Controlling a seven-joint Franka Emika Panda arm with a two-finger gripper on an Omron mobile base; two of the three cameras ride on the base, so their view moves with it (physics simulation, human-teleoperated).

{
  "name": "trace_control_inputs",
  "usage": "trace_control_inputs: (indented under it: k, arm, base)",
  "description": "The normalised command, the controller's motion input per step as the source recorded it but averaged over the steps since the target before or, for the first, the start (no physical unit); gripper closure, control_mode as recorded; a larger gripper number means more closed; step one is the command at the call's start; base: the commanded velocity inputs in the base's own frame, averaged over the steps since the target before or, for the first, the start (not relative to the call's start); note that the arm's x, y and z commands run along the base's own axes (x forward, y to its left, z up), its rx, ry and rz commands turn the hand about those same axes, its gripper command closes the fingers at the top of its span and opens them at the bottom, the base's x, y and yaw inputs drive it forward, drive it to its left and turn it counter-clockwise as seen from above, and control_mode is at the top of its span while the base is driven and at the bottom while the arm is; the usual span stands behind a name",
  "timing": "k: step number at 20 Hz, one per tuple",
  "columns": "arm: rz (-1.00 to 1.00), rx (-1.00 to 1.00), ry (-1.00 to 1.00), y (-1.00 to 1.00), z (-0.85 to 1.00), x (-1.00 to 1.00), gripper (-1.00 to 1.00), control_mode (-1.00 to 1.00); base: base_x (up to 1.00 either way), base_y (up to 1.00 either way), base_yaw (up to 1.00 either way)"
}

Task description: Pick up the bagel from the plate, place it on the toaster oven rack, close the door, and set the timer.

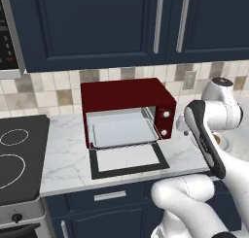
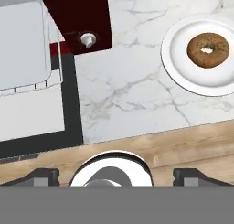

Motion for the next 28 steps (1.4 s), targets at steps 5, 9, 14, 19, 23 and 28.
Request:
trace_control_inputs:
  k: [5,9,14,19,23,28]
  arm:
    - [-0.21,0.28,0.04,-0.99,-0.02,0.0,-1.0,-1.0]
    - [-0.21,0.23,0.07,-0.94,-0.11,0.0,-1.0,-1.0]
    - [-0.15,0.19,0.04,-0.78,-0.16,0.0,-1.0,-1.0]
    - [-0.03,0.12,0.0,-0.52,-0.22,0.0,-1.0,-1.0]
    - [0.0,0.06,0.0,-0.32,-0.25,0.1,-1.0,-1.0]
    - [0.0,0.03,-0.01,-0.12,-0.24,0.13,-1.0,-1.0]
  base:
    - [0.0,0.0,0.0]
    - [0.0,0.0,0.0]
    - [0.0,0.0,0.0]
    - [0.0,0.0,0.0]
    - [0.0,0.0,0.0]
    - [0.0,0.0,0.0]
